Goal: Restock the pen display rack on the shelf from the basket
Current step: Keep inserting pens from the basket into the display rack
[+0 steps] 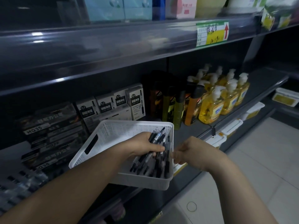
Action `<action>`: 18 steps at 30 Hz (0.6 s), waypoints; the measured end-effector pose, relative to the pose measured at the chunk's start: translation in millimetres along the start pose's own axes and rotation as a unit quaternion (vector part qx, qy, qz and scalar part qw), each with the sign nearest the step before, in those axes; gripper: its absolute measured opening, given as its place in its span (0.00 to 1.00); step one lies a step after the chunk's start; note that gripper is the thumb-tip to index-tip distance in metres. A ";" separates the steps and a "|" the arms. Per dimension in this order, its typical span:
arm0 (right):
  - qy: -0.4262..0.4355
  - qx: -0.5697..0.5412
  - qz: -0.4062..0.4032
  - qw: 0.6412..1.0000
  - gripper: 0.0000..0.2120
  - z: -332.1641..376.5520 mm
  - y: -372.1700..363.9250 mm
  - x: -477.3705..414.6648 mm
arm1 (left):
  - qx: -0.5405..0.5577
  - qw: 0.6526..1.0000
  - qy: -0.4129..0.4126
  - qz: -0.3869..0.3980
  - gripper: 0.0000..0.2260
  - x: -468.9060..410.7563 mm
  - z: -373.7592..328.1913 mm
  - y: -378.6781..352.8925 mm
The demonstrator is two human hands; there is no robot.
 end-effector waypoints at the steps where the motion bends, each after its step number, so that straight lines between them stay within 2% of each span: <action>1: -0.002 -0.002 -0.003 1.000 0.14 -0.3 0.6 0.3 | -0.003 1.000 -0.013 -0.010 0.06 2.4 -2.1 2.1; 9: -0.016 0.025 -0.131 0.991 0.17 4.9 8.8 -4.2 | 0.039 0.983 -0.129 -0.124 0.07 50.9 -50.5 35.8; 12: 0.014 0.063 -0.223 0.973 0.11 24.3 13.5 -1.3 | 0.098 0.973 -0.155 -0.143 0.06 80.9 -67.3 45.4; 13: 0.015 0.074 -0.258 0.963 0.13 32.0 15.1 0.9 | 0.113 0.970 -0.160 -0.145 0.05 91.9 -70.2 47.2; 14: 0.028 0.065 -0.290 0.954 0.16 40.9 16.9 4.7 | 0.124 0.968 -0.162 -0.147 0.05 103.2 -71.4 48.2; 16: 0.086 -0.026 -0.319 0.943 0.16 59.7 15.8 9.0 | 0.141 0.965 -0.167 -0.145 0.05 125.9 -67.8 49.4; 18: 0.143 -0.139 -0.289 0.936 0.13 81.1 9.4 11.0 | 0.165 0.962 -0.171 -0.136 0.04 148.4 -57.8 49.6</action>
Point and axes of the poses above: each hand's wrist, its own x-axis away from the middle knuckle, its own y-axis out of the back of the hand, z = x × y, the point moved 3 cm from there along -x, towards the middle knuckle, and after that the axes turned 7 degrees about x, right-handed, at the moved point
